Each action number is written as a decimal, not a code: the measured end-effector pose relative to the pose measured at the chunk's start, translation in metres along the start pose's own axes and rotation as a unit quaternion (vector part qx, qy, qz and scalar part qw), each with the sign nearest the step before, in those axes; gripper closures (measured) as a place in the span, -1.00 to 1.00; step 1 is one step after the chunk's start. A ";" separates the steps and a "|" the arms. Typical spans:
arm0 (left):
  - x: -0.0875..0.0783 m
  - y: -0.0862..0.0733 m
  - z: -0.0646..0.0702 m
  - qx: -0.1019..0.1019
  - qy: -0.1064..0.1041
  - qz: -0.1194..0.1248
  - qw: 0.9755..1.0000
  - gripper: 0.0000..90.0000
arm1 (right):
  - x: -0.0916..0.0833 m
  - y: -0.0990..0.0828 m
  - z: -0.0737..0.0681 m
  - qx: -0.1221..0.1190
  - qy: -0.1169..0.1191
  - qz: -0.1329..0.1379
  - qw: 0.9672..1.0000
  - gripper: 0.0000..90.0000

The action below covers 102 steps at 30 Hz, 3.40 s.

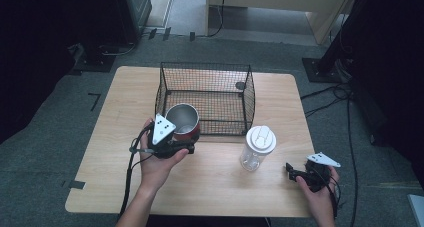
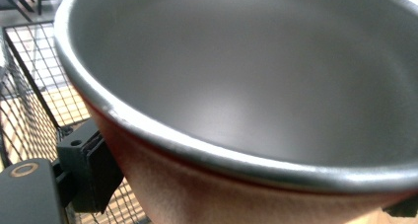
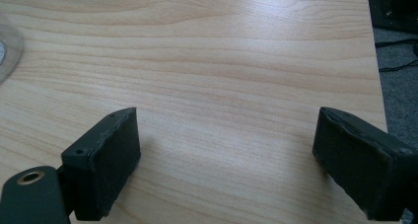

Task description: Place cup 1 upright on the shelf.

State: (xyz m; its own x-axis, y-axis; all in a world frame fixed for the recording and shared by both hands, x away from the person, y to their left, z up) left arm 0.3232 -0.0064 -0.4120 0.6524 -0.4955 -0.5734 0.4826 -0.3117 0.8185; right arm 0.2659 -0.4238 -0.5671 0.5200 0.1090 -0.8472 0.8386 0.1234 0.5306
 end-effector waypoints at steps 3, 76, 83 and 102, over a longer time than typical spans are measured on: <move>0.000 0.003 -0.003 -0.001 0.004 0.001 1.000 -0.83 | 0.000 0.000 0.000 0.000 0.000 0.000 1.000 -0.77; 0.131 0.020 -0.059 -0.054 0.093 -0.134 0.985 -0.83 | 0.000 0.000 0.000 0.000 0.002 0.000 1.000 -0.77; 0.138 0.014 -0.062 -0.065 0.105 -0.165 0.978 -0.83 | 0.000 0.000 0.000 -0.001 0.003 0.000 1.000 -0.77; 0.127 0.016 -0.060 -0.084 0.090 -0.174 0.977 -1.00 | 0.000 0.000 0.000 -0.001 0.003 0.000 1.000 -0.77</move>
State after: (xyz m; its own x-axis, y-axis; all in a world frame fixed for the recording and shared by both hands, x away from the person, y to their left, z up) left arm 0.4493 -0.0259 -0.4740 0.5167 -0.2284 -0.8251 0.7728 -0.2904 0.5643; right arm 0.2655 -0.4238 -0.5670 0.5190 0.1143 -0.8471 0.8383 0.1256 0.5305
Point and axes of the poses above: each handheld gripper's, and its own axes: x roughly forward along the jaws, y roughly out of its top, z roughly to its right, the point moved 6 cm from there along x, roughly forward along the jaws, and after that the axes turned 15 degrees about -z, right-handed, at the moved point
